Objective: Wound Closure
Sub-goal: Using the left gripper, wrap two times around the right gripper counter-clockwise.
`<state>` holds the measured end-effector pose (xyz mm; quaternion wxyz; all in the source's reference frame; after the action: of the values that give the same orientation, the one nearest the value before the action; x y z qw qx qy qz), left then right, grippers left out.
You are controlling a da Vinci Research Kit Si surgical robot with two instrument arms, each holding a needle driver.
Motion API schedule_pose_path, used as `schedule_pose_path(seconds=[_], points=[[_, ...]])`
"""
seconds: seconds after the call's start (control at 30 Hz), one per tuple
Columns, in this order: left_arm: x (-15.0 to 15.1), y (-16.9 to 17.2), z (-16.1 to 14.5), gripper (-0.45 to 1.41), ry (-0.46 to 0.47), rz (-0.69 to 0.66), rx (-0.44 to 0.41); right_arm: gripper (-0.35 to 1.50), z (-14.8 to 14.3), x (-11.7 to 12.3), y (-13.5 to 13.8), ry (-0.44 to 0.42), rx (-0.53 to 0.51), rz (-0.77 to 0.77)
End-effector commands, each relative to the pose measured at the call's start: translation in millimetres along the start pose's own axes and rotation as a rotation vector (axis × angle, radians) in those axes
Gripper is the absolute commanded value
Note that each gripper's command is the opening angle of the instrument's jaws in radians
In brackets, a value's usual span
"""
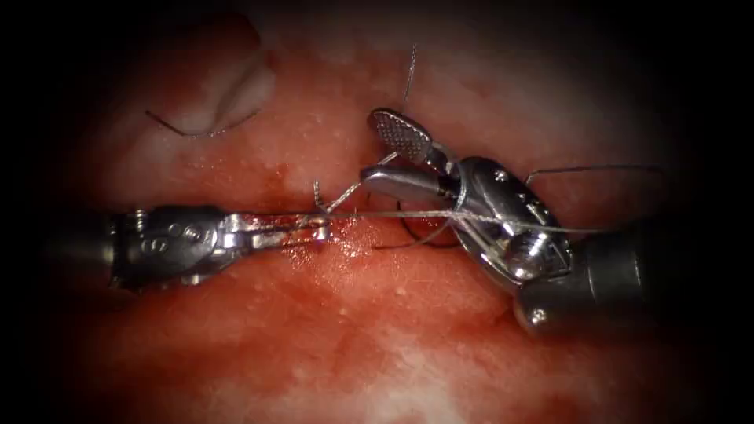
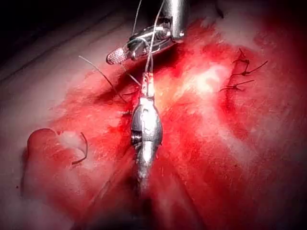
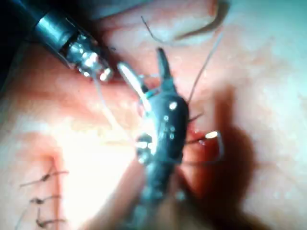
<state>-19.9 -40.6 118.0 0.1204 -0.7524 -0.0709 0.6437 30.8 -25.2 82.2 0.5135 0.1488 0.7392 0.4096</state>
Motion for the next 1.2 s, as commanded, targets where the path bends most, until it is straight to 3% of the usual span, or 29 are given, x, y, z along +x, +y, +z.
schedule_pose_path(seconds=[0.03,0.27,0.43,0.77,1.2], points=[[-0.9,0.2,0.7,-0.45,-0.002,-0.001,-0.004,0.59,0.9,-1.0,-0.3,-0.016,-0.016,-0.015],[0.2,1.1,2.5,-0.45,-0.004,0.001,-0.025,0.51,2.6,-2.9,-1.1,-0.124,-0.126,-0.120],[2.0,1.0,3.6,-0.45,-0.006,0.000,-0.031,0.51,3.1,-4.3,-1.4,-0.226,-0.140,-0.187],[5.0,-3.1,5.2,-0.45,-0.038,0.001,-0.057,0.49,4.0,-5.9,-3.8,-0.363,0.003,-0.223],[4.3,-8.6,3.8,-0.45,-0.178,-0.003,-0.169,0.47,3.9,-6.2,-5.5,-0.391,0.155,-0.199]])
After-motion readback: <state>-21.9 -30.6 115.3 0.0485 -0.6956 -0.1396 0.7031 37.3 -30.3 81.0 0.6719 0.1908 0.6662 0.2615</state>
